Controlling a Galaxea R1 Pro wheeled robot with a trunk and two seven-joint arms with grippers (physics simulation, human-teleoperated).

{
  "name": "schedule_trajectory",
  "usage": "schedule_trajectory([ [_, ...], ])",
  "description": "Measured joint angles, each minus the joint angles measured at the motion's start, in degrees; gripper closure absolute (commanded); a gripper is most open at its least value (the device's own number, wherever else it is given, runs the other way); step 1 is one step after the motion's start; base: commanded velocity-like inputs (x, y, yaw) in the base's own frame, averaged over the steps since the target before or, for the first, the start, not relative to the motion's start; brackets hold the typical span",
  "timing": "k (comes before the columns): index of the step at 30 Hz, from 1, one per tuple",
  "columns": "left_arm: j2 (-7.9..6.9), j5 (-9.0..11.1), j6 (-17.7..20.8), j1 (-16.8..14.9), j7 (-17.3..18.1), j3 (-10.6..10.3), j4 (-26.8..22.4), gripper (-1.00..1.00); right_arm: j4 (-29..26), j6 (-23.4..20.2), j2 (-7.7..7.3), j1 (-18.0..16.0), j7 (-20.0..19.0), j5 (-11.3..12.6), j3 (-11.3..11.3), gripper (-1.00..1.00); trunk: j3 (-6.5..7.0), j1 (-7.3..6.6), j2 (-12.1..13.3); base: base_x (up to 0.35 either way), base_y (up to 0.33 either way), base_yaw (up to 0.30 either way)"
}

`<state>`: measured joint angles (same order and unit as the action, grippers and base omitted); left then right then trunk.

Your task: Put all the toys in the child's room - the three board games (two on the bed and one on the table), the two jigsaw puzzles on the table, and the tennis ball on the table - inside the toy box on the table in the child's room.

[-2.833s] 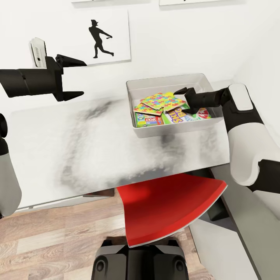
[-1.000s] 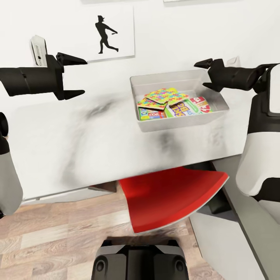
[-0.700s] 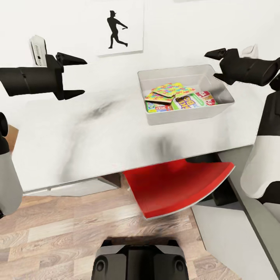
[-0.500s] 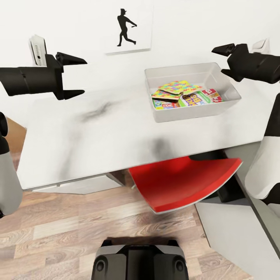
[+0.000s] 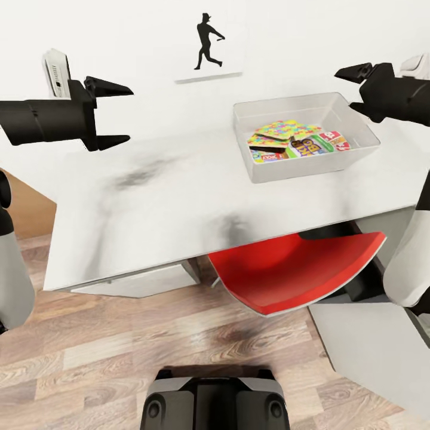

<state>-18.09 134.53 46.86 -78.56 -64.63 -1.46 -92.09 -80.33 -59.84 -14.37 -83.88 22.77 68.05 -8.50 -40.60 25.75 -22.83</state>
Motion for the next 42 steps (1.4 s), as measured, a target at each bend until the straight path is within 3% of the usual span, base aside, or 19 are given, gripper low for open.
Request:
schedule_trajectory([
  [3, 0.11, -0.01, 0.03, -0.02, 0.13, -0.1, 0.0, -1.0, -0.42, 0.0, -0.42, 0.29, 0.01, 0.01, 0.06, -1.0, 0.11, 0.0, 0.0, -0.012, 0.05, -0.214],
  [6, 0.85, -0.01, 0.07, -0.14, 0.25, -0.26, 0.0, -1.0, -1.17, -0.01, -2.57, 2.43, 0.05, -0.14, 0.12, -1.0, 0.21, 0.0, 0.0, -0.007, 0.03, -0.239],
  [7, 0.86, -0.01, 0.08, -0.14, 0.26, -0.26, 0.0, -1.0, -1.18, 0.0, -2.6, 2.46, 0.05, 0.0, 0.12, -1.0, 0.24, 0.0, 0.0, -0.005, 0.022, -0.248],
  [10, 2.88, -0.01, 0.2, -0.55, 0.27, -0.34, 0.0, -1.0, -1.62, -0.01, -6.01, 5.31, 0.03, -0.07, -0.15, -1.0, 0.34, 0.0, 0.0, -0.004, 0.015, -0.256],
  [11, 2.91, -0.01, 0.22, -0.56, 0.28, -0.34, 0.0, -1.0, -1.63, 0.0, -6.04, 5.34, 0.03, 0.11, -0.16, -1.0, 0.37, 0.0, 0.0, -0.003, 0.011, -0.261],
  [14, 5.82, 0.0, 0.3, -2.01, 0.02, -0.91, 0.0, -1.0, -1.86, 0.0, -10.15, 7.67, 0.04, 0.76, -0.29, -1.0, 0.47, 0.0, 0.0, -0.002, 0.008, -0.265],
  [15, 5.85, -0.01, 0.32, -2.03, 0.02, -0.92, 0.0, -1.0, -1.86, 0.0, -10.2, 7.69, 0.04, 0.96, -0.29, -1.0, 0.51, 0.0, 0.0, -0.001, 0.006, -0.268],
  [16, 7.02, 0.0, 0.3, -2.73, -0.1, -1.38, 0.0, -1.0, -1.9, 0.0, -11.69, 8.55, 0.03, 1.29, -0.31, -1.0, 0.54, 0.0, 0.0, -0.001, 0.005, -0.269],
  [19, 10.8, 0.0, 0.28, -5.26, -0.4, -3.45, 0.06, -1.0, -2.02, 0.0, -16.4, 11.77, 0.02, 3.94, -0.4, -1.0, 0.66, -0.01, -0.01, -0.001, 0.003, -0.27],
  [20, 10.84, -0.01, 0.32, -5.29, -0.39, -3.47, 0.06, -1.0, -2.02, 0.0, -16.44, 11.81, 0.02, 4.15, -0.4, -1.0, 0.7, 0.0, 0.0, -0.001, 0.002, -0.269],
  [21, 12.01, 0.01, 0.25, -6.09, -0.45, -4.19, 0.08, -1.0, -2.1, 0.0, -17.92, 12.95, 0.02, 5.25, -0.45, -1.0, 0.74, -0.01, 0.0, 0.0, 0.002, -0.267],
  [24, 15.55, -1.96, 0.17, -7.93, -0.49, -5.93, 0.08, -1.0, -2.45, 0.0, -22.49, 16.47, 0.01, 9.84, -0.55, -1.0, 0.89, -0.01, -0.01, 0.0, 0.001, -0.261],
  [25, 15.59, -2.04, 0.2, -7.95, -0.48, -5.95, 0.09, -1.0, -2.46, 0.01, -22.53, 16.51, 0.01, 10.03, -0.55, -1.0, 0.94, 0.0, 0.0, 0.0, 0.001, -0.254],
  [28, 18.65, -4.02, 0.09, -8.89, -0.44, -7.0, 0.05, -1.0, -2.77, 0.0, -26.78, 20.14, 0.03, 14.41, -0.57, -1.0, 1.1, -0.01, 0.0, -0.012, 0.001, -0.247],
  [29, 18.68, -4.07, 0.11, -8.9, -0.44, -7.01, 0.06, -1.0, -2.78, 0.01, -26.82, 20.19, 0.03, 14.56, -0.57, -1.0, 1.16, 0.0, 0.0, -0.029, 0.0, -0.242],
  [32, 20.64, -5.37, 0.06, -9.33, -0.41, -8.04, 0.04, -1.0, -2.96, 0.01, -29.75, 23.55, 0.01, 17.49, -0.67, -1.0, 1.35, 0.0, 0.0, -0.042, 0.0, -0.235],
  [36, 21.43, -5.94, -0.11, -9.46, -0.35, -9.35, 0.05, -1.0, -3.11, 0.01, -31.35, 25.72, -0.17, 18.82, -0.87, -1.0, 1.61, 0.0, 0.0, -0.033, 0.0, -0.229],
  [39, 22.11, -6.44, -0.43, -9.44, -0.28, -11.37, 0.06, -1.0, -4.85, 0.01, -33.43, 29.34, -0.41, 19.98, -1.29, -1.0, 1.81, -0.01, 0.0, -0.018, 0.0, -0.224],
  [42, 22.43, -6.63, -0.6, -9.37, -0.22, -12.3, 0.07, -1.0, -7.07, 0.01, -34.31, 32.21, -0.51, 20.73, -1.84, -1.0, 2.02, -0.01, 0.0, -0.011, 0.0, -0.221],
])
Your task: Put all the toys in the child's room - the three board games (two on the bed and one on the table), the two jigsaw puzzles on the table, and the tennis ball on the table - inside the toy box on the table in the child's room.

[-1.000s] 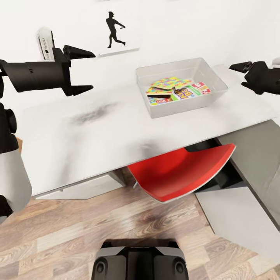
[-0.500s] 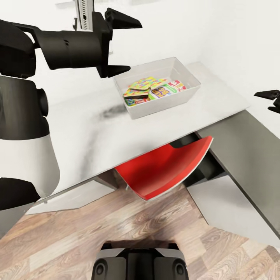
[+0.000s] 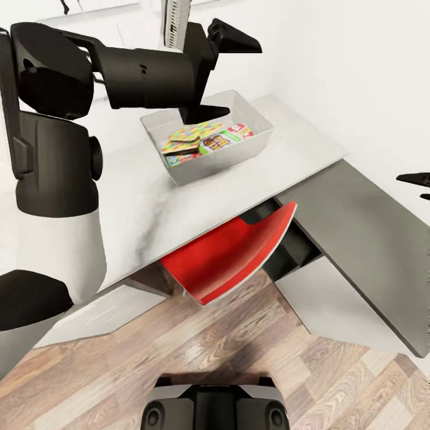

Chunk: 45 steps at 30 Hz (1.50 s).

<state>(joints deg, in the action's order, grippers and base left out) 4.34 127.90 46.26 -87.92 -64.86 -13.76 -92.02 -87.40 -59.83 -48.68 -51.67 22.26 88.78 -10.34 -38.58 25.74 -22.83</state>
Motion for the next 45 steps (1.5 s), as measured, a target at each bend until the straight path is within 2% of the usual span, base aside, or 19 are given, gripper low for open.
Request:
schedule_trajectory([
  [3, 0.6, -0.2, -0.42, 0.46, 0.0, -1.29, -0.01, -1.0, -2.47, 0.0, -0.86, 4.48, -0.09, 1.97, -2.16, -1.0, 0.21, 0.0, 0.0, -0.006, 0.0, -0.219],
  [4, 0.61, -0.21, -0.43, 0.47, 0.01, -1.3, 0.0, -1.0, -2.49, 0.0, -0.87, 4.53, -0.09, 2.02, -2.19, -1.0, 0.28, 0.0, 0.0, -0.004, 0.0, -0.218],
  [8, 1.16, -0.97, -1.8, 1.82, -0.12, -3.59, -0.01, -1.0, -3.99, 0.01, -1.52, 9.76, -0.19, 4.76, -5.81, -1.0, 0.56, 0.0, 0.0, -0.003, 0.0, -0.216],
  [12, 1.48, -2.38, -2.86, 2.94, -0.04, -5.49, 0.0, -1.0, -4.51, 0.01, -1.76, 13.83, -0.39, 5.74, -7.47, -1.0, 0.85, 0.0, 0.01, -0.001, 0.0, -0.215],
  [13, 1.48, -2.4, -2.88, 2.95, -0.04, -5.51, 0.0, -1.0, -4.51, 0.01, -1.77, 13.87, -0.39, 5.8, -7.48, -1.0, 0.92, 0.0, 0.0, -0.001, 0.0, -0.214],
  [18, 2.18, -4.42, -4.58, 4.32, 0.68, -9.01, 0.0, -1.0, -4.87, 0.02, -1.84, 19.62, -3.06, 6.45, -9.7, -1.0, 1.28, 0.0, 0.0, -0.001, 0.0, -0.213],
  [19, 2.19, -4.44, -4.58, 4.32, 0.69, -9.03, 0.0, -1.0, -4.87, 0.02, -1.84, 19.65, -3.09, 6.47, -9.72, -1.0, 1.35, 0.0, 0.0, 0.0, 0.0, -0.212],
  [25, 3.18, -5.31, -8.16, 4.91, 1.58, -14.03, -0.06, -1.0, -5.0, 0.02, -2.03, 24.79, -7.76, 6.41, -12.2, -1.0, 1.79, 0.0, 0.0, 0.0, 0.0, -0.208],
  [26, 3.19, -5.32, -8.19, 4.91, 1.59, -14.07, -0.05, -1.0, -5.0, 0.03, -2.03, 24.82, -7.79, 6.44, -12.23, -1.0, 1.86, 0.0, 0.0, 0.0, 0.0, -0.205],
  [28, 3.43, -5.4, -10.61, 5.13, 1.73, -16.23, -0.06, -1.0, -5.02, 0.03, -2.09, 26.82, -8.66, 6.39, -14.0, -1.0, 2.01, 0.0, 0.0, 0.0, 0.0, -0.204],
  [29, 3.43, -5.42, -10.65, 5.13, 1.73, -16.26, -0.06, -1.0, -5.02, 0.03, -2.09, 26.85, -8.67, 6.44, -14.03, -1.0, 2.09, 0.0, 0.0, 0.0, 0.0, -0.203],
  [32, 3.66, -5.45, -14.9, 5.45, 2.08, -20.07, -0.07, -1.0, -5.03, 0.03, -2.14, 30.25, -9.66, 6.44, -17.08, -1.0, 2.31, 0.0, 0.0, 0.0, 0.0, -0.201],
  [33, 3.66, -5.47, -14.94, 5.45, 2.08, -20.11, -0.07, -1.0, -5.03, 0.03, -2.14, 30.28, -9.67, 6.49, -17.11, -1.0, 2.38, 0.0, 0.0, 0.0, 0.0, -0.2],
  [35, 3.78, -5.48, -17.19, 5.57, 2.9, -22.45, -0.07, -1.0, -5.04, 0.04, -2.16, 32.6, -10.78, 6.44, -19.08, -1.0, 2.53, 0.0, 0.0, 0.0, 0.0, -0.2],
  [36, 3.78, -5.49, -17.22, 5.58, 2.92, -22.49, -0.07, -1.0, -5.04, 0.04, -2.16, 32.63, -10.8, 6.48, -19.11, -1.0, 2.61, 0.0, 0.0, 0.0, 0.0, -0.199],
  [39, 3.98, -5.52, -19.32, 5.71, 5.1, -25.11, -0.07, -1.0, -5.04, 0.05, -2.14, 35.8, -13.64, 6.37, -22.19, -1.0, 2.83, 0.0, 0.0, 0.0, 0.0, -0.199],
  [40, 3.98, -5.54, -19.33, 5.71, 5.12, -25.14, -0.07, -1.0, -5.04, 0.05, -2.14, 35.84, -13.68, 6.4, -22.22, -1.0, 2.91, 0.0, 0.0, 0.0, 0.0, -0.199],
  [43, 4.2, -5.56, -20.71, 5.76, 7.41, -26.73, -0.07, -1.0, -5.05, 0.07, -2.11, 39.27, -16.99, 6.29, -25.21, -1.0, 3.13, 0.0, 0.0, 0.0, 0.0, -0.198],
  [45, 4.26, -5.57, -21.09, 5.78, 7.98, -27.08, -0.07, -1.0, -5.05, 0.08, -2.09, 40.49, -17.91, 6.36, -26.21, -1.0, 3.28, 0.0, 0.0, 0.0, 0.0, -0.198],
])
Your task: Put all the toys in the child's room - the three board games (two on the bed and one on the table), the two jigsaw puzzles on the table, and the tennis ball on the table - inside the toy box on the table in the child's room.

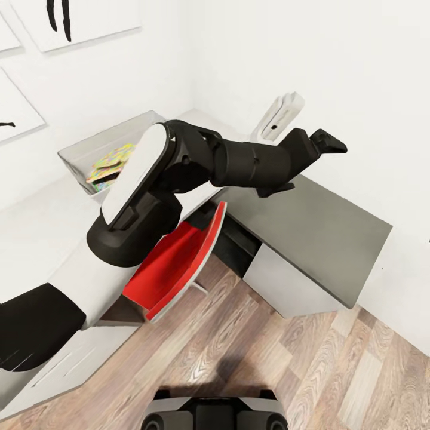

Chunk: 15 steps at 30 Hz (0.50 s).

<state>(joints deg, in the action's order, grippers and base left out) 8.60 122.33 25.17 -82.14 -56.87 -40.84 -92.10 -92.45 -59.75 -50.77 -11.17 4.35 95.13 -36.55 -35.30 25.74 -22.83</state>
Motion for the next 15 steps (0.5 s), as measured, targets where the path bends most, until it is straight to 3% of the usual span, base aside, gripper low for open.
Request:
schedule_trajectory([
  [2, 0.14, -0.01, -0.56, 0.03, 0.85, -0.6, 0.0, -1.0, -0.01, 0.02, 0.09, 2.27, -1.47, 0.11, -1.96, -1.0, 0.15, 0.0, 0.0, 0.0, 0.0, -0.198],
  [6, 0.32, -0.03, -1.03, 0.07, 1.41, -1.66, 0.0, -1.0, -0.01, 0.02, 0.28, 4.16, -2.44, 0.22, -3.76, -1.0, 0.45, 0.01, 0.0, -0.026, 0.0, -0.198],
  [9, 0.49, -0.01, -2.44, 0.37, 1.88, -3.98, 0.0, -1.0, -0.01, 0.03, 0.53, 5.93, -3.26, 0.25, -5.46, -1.0, 0.67, 0.02, 0.01, -0.127, 0.0, -0.198],
  [15, 0.53, -0.02, -4.5, 1.34, 2.27, -6.86, 0.0, -1.0, -0.01, 0.03, 1.19, 7.14, -3.74, 0.21, -6.25, -1.0, 1.12, 0.03, 0.01, -0.22, 0.0, -0.197],
])
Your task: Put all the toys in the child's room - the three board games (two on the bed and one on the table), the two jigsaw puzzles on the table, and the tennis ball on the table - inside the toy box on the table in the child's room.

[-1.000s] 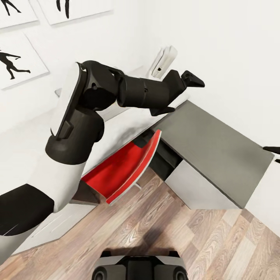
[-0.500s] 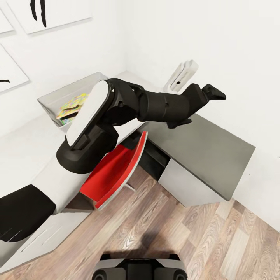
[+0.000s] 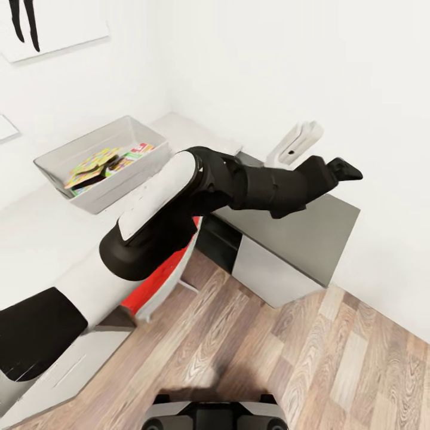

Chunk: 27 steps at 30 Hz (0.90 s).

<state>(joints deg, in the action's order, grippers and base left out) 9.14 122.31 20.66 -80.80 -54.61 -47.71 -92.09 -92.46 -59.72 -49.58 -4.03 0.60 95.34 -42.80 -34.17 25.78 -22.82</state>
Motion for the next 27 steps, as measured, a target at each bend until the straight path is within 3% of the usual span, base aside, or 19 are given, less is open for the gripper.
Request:
schedule_trajectory([
  [3, -0.03, -0.26, -0.55, 0.8, -0.04, -1.28, -0.02, -1.0, 0.0, 0.0, 0.72, 0.34, -0.03, -0.11, 0.49, -1.0, 0.23, 0.0, 0.0, -0.279, 0.0, -0.197],
  [6, -0.03, -1.34, -0.94, 1.83, -0.08, -2.58, -0.05, -1.0, 0.0, 0.0, 1.94, 0.61, -0.01, -1.04, 2.93, -1.0, 0.45, 0.01, 0.0, -0.299, 0.0, -0.197],
  [10, -0.04, -2.05, -1.1, 2.26, -0.15, -3.12, -0.06, -1.0, 0.0, 0.0, 2.49, 0.65, 0.02, -2.53, 5.07, -1.0, 0.75, 0.0, 0.0, -0.246, 0.0, -0.197],
  [13, 0.02, -2.72, -1.2, 2.82, 0.21, -3.62, -0.1, -1.0, 0.03, 0.0, 2.93, 0.35, 0.16, -6.6, 7.77, -1.0, 0.98, -0.02, 0.0, -0.138, 0.0, -0.197],
  [14, 0.02, -2.73, -1.2, 2.82, 0.22, -3.62, -0.1, -1.0, 0.03, 0.0, 2.93, 0.34, 0.16, -6.61, 7.8, -1.0, 1.06, -0.02, 0.0, -0.102, 0.0, -0.197],
  [16, 0.07, -3.01, -1.21, 3.06, 1.03, -3.91, -0.13, -1.0, 0.05, 0.0, 3.15, -0.15, 0.21, -11.07, 9.15, -1.0, 1.21, -0.02, 0.0, -0.082, 0.0, -0.196],
  [17, 0.07, -3.02, -1.21, 3.07, 1.05, -3.91, -0.13, -1.0, 0.05, 0.0, 3.16, -0.17, 0.21, -11.1, 9.17, -1.0, 1.28, -0.02, 0.0, -0.065, 0.0, -0.196],
  [20, -0.14, -3.26, -1.18, 3.8, 3.59, -4.67, -0.14, -1.0, 0.04, 0.0, 3.54, -1.2, -0.01, -17.79, 10.43, -1.0, 1.51, -0.02, 0.0, -0.045, 0.0, -0.196],
  [21, -0.14, -3.27, -1.18, 3.81, 3.62, -4.69, -0.14, -1.0, 0.04, 0.0, 3.55, -1.21, -0.01, -17.83, 10.44, -1.0, 1.58, -0.02, 0.0, -0.033, 0.0, -0.196],
  [24, -0.59, -3.75, -1.16, 6.48, 6.44, -7.07, -0.15, -1.0, 0.03, 0.01, 4.26, -1.83, -0.35, -21.74, 11.12, -1.0, 1.8, -0.02, 0.0, -0.023, 0.0, -0.195],
  [25, -0.6, -3.77, -1.17, 6.52, 6.47, -7.09, -0.15, -1.0, 0.03, 0.01, 4.27, -1.84, -0.35, -21.76, 11.12, -1.0, 1.88, -0.02, 0.0, -0.017, 0.0, -0.195],
  [27, -0.9, -5.5, -1.15, 8.84, 8.27, -8.34, -0.15, -1.0, 0.02, 0.01, 4.84, -2.08, -0.53, -23.23, 11.4, -1.0, 2.03, -0.02, 0.0, -0.012, 0.0, -0.195],
])
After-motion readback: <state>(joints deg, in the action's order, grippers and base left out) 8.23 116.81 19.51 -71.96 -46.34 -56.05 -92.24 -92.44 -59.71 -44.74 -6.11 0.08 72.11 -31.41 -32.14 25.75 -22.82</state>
